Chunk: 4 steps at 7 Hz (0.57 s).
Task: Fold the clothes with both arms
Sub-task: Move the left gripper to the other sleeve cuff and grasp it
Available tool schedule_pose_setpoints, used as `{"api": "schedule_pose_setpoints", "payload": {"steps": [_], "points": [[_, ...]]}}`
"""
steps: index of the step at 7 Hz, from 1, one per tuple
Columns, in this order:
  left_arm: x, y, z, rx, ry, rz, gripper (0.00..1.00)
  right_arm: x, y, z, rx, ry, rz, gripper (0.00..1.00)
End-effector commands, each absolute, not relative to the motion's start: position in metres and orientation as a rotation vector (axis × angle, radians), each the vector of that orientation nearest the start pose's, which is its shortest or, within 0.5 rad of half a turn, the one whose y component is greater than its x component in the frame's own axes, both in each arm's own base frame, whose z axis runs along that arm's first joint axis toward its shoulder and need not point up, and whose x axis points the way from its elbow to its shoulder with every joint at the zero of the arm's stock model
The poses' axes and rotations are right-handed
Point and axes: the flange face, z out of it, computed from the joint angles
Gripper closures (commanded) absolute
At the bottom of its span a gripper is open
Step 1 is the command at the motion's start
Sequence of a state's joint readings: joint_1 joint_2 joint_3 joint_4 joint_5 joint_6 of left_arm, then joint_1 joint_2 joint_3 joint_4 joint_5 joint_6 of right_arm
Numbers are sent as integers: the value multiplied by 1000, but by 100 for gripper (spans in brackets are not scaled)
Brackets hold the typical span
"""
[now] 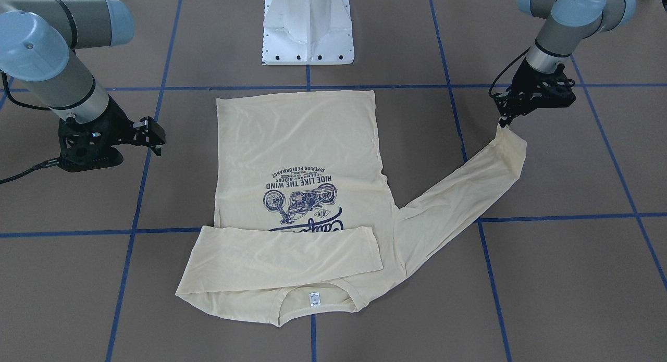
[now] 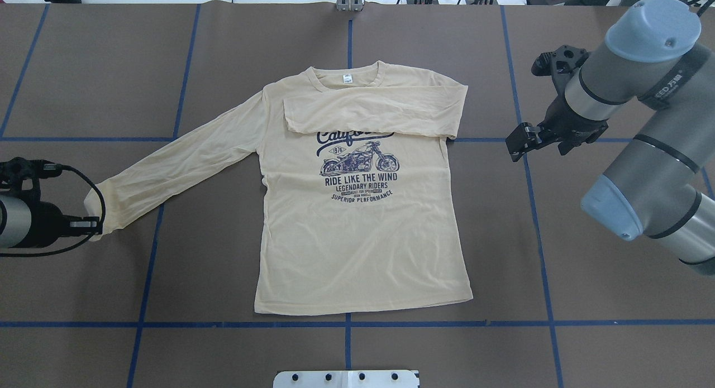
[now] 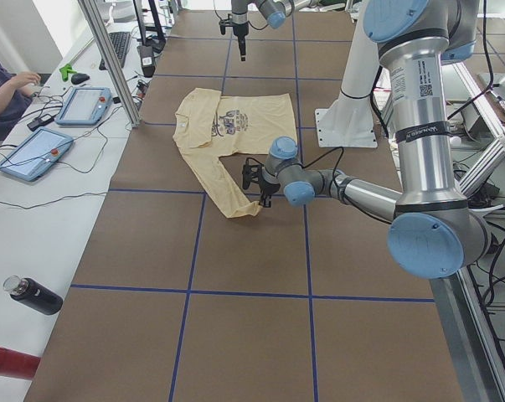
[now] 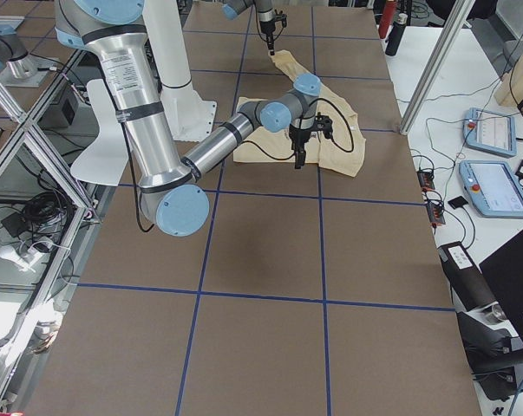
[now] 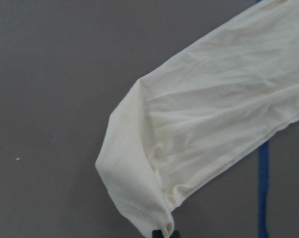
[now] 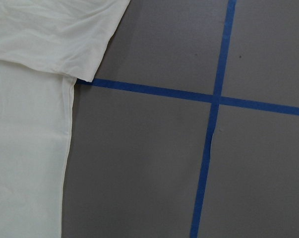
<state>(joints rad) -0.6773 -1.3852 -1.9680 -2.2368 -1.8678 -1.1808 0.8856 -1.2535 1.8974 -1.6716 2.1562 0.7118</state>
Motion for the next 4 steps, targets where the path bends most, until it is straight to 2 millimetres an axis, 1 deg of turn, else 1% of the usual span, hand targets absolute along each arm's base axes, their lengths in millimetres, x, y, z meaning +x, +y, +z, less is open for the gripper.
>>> {"api": "schedule_pose_setpoints", "payload": {"steps": [1,2,3,4], "points": [[273,-415,414,243,995,-179,100,-288,-477,362,28,-770,-130,0],[279,-457,360,241,1019,-202,100,-281,-470,368,22,-767,-126,0],[296,-491,309,216,1028,-208,100,-279,-466,374,11,-766,-125,0],[312,-518,273,218,1052,-223,100,-279,-466,377,6,-761,-122,0]]}}
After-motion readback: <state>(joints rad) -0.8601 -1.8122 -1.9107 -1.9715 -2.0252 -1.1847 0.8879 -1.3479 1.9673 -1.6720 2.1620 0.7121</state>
